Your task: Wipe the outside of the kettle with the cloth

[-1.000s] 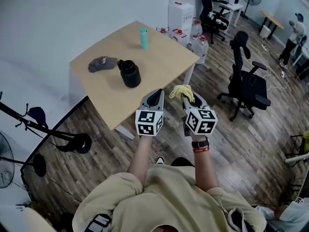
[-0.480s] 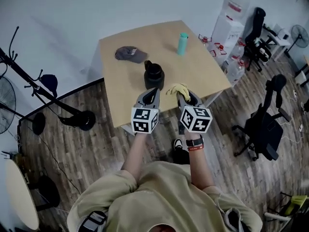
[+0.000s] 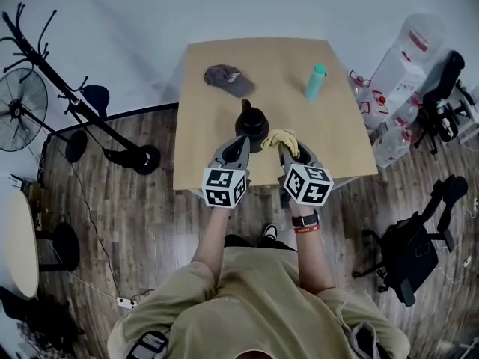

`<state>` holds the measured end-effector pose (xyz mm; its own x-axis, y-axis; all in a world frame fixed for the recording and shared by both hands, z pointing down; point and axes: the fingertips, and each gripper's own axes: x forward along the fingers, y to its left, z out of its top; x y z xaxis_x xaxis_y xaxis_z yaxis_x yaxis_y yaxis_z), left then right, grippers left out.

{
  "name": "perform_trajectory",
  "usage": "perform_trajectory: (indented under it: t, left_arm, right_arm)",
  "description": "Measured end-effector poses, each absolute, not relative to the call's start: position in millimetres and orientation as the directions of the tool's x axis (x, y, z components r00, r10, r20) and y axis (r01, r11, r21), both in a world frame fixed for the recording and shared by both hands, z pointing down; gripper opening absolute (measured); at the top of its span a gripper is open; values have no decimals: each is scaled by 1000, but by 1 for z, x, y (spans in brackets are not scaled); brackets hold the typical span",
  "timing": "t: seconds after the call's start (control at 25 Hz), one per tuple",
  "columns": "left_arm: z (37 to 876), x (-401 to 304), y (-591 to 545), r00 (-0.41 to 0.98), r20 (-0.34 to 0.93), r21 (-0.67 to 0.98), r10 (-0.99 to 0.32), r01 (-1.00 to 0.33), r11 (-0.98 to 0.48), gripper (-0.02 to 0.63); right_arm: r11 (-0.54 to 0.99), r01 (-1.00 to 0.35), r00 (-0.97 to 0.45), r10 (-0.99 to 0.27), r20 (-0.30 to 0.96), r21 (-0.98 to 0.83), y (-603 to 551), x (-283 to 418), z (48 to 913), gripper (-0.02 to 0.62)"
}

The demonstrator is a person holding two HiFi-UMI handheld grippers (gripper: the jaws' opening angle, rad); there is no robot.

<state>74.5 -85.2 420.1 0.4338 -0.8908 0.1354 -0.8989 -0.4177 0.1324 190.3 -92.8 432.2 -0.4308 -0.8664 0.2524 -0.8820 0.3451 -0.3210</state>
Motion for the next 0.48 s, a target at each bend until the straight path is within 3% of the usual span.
perform_trajectory:
  t: [0.24,0.48]
  left_arm:
    - [430,31,-110,391,152,135,-908,-918,-373,25]
    - [441,-25,-141,429,173,125,-887,-903,-412,25]
  right_arm:
    - [384,-865,-477,-828,294,-322,-121,141,454,126]
    - [313,-892,-424,-829,364,-326,-149,84,482,126]
